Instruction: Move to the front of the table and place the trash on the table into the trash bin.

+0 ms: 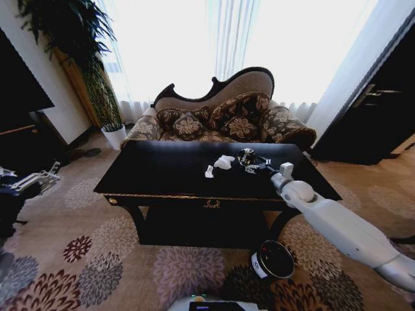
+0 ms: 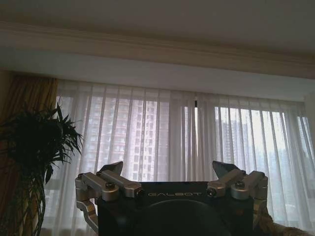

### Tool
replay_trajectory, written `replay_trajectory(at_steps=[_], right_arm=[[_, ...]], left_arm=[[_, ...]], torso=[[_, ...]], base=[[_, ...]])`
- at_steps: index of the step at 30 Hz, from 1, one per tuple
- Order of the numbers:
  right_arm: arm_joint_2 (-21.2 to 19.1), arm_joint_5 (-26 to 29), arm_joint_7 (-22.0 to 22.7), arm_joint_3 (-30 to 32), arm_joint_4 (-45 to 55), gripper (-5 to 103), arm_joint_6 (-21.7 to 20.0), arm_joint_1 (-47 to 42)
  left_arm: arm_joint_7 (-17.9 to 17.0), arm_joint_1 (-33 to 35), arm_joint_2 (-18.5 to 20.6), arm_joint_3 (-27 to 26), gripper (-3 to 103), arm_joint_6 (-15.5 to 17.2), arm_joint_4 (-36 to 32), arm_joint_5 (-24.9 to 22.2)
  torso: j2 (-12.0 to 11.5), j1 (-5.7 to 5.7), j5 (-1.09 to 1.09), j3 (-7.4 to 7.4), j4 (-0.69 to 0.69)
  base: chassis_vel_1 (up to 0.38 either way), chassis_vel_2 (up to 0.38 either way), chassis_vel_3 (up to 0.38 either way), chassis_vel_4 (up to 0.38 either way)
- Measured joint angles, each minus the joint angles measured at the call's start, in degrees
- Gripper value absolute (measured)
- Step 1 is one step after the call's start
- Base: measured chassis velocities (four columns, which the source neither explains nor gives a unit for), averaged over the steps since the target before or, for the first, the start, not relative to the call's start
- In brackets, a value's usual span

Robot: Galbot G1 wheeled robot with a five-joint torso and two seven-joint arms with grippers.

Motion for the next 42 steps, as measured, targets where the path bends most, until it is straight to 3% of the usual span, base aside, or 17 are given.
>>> replay_trajectory(at_steps=[13,15,17,18,21,24,26,30,32,35,42], right_arm=[[2.5,6.0,-2.0,-5.8,-3.5,103,0.8,6.5],[2.9,6.0,-2.6,-6.2,-3.9,95,1.2,6.9],[3.1,6.0,-3.0,-6.3,-4.1,95,1.3,7.0],[3.4,5.8,-3.4,-6.4,-4.4,85,1.5,7.1],[3.6,6.1,-3.5,-6.5,-4.5,80,1.5,7.1],[4.0,6.9,-3.7,-6.5,-4.5,63,1.5,7.0],[4.0,6.8,-3.7,-6.5,-4.5,63,1.5,6.9],[4.0,6.7,-4.1,-6.3,-4.6,41,1.6,6.7],[4.0,6.7,-4.1,-6.3,-4.5,41,1.6,6.6],[3.8,6.7,-4.2,-6.3,-4.4,24,1.7,6.5],[3.8,7.0,-4.5,-6.0,-3.6,3,2.2,6.1]], left_arm=[[0.0,0.0,-0.3,0.1,100,0.0,0.6,0.6],[0.0,0.1,-0.5,0.1,100,0.0,0.6,0.9],[0.0,0.1,-0.6,0.1,100,0.0,0.6,1.0],[0.0,0.2,-0.7,0.1,100,0.0,0.6,1.1],[0.1,0.2,-0.7,0.1,100,0.0,0.6,1.2],[0.1,0.3,-1.1,0.8,100,0.0,0.4,1.9],[0.2,0.3,-1.2,0.9,100,0.0,0.3,2.0],[0.2,0.3,-1.3,1.2,100,0.0,0.1,2.3],[0.2,0.3,-1.4,1.2,100,0.0,0.1,2.3],[0.2,0.4,-1.7,1.4,100,-0.1,-0.1,2.5],[0.2,0.6,-1.9,1.5,100,-0.2,-0.3,3.1]], torso=[[0.0,0.00,0.00,0.00,0.01],[0.0,0.00,0.00,0.00,0.01],[0.0,0.00,0.00,0.00,0.01],[0.0,-0.01,0.01,0.00,0.01],[0.0,-0.01,0.01,0.00,0.00],[0.0,-0.01,0.00,0.00,0.01],[0.0,-0.01,0.00,0.00,0.01],[0.0,-0.01,0.01,0.00,0.00],[0.0,-0.01,0.01,0.00,0.00],[0.0,-0.01,0.01,0.00,0.00],[0.0,-0.01,0.01,0.00,0.00]], base=[[0.000,0.000,0.000,0.000],[0.000,0.000,0.000,0.000],[0.000,0.000,0.000,0.000],[0.000,0.000,0.000,0.000],[0.000,0.000,0.000,0.000],[0.000,0.000,0.000,0.000],[0.000,0.000,0.000,0.000],[0.000,0.000,0.000,0.000],[0.000,0.000,0.000,0.000],[0.000,0.000,0.000,0.000],[0.000,0.000,0.000,0.000]])
